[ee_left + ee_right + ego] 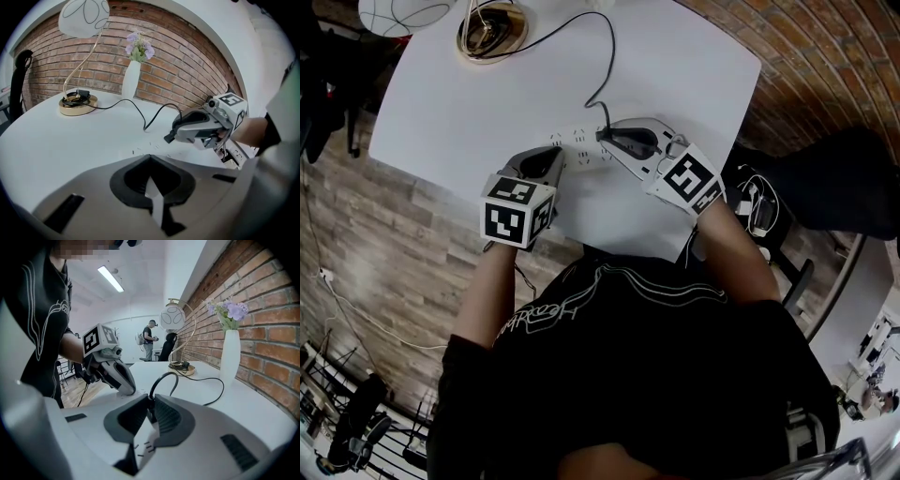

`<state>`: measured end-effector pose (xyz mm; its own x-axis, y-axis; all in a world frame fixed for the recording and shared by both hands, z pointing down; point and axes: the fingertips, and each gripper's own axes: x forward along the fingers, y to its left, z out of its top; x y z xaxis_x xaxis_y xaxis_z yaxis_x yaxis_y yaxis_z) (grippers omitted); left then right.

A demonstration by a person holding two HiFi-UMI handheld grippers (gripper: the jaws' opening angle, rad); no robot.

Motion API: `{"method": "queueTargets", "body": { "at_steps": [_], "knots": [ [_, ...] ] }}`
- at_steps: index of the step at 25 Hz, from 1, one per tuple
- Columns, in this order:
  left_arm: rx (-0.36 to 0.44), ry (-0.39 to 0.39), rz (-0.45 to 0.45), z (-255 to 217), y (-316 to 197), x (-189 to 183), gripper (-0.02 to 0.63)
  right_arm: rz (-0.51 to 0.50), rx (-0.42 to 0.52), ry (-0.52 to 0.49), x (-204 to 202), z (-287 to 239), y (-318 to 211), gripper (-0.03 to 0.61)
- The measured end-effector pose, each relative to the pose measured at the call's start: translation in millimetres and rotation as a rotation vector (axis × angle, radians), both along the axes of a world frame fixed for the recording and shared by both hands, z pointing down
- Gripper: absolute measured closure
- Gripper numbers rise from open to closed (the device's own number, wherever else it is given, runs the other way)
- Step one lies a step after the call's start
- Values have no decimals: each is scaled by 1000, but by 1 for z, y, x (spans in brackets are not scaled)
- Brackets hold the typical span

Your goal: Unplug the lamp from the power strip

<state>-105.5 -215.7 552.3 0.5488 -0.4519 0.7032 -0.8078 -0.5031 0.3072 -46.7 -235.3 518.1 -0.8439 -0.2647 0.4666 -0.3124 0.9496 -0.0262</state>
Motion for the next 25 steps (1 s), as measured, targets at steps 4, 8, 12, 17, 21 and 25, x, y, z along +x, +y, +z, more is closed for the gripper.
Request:
{"method": "queueTargets", "body": {
  "at_steps": [4,8,12,17,21,25],
  "knots": [
    [-5,-2,-9,0,-1,0,612,33,-85,-12,1,2,-9,551],
    [-6,-2,-1,-1,-1,0,612,42,-171,-10,1,4,-12,549],
    [-6,-17,1,0,-1,1,612,29,-140,-10,1,3,-10,551],
    [-15,-24,2,1,-1,2,612,-51,-11,20,1,-1,0,551],
    [-22,-26,4,1,-1,2,612,-72,5,20,2,-1,4,552],
    [-9,-56,22,1,0,2,612,-29,-55,-16,4,0,-2,554]
  ]
}}
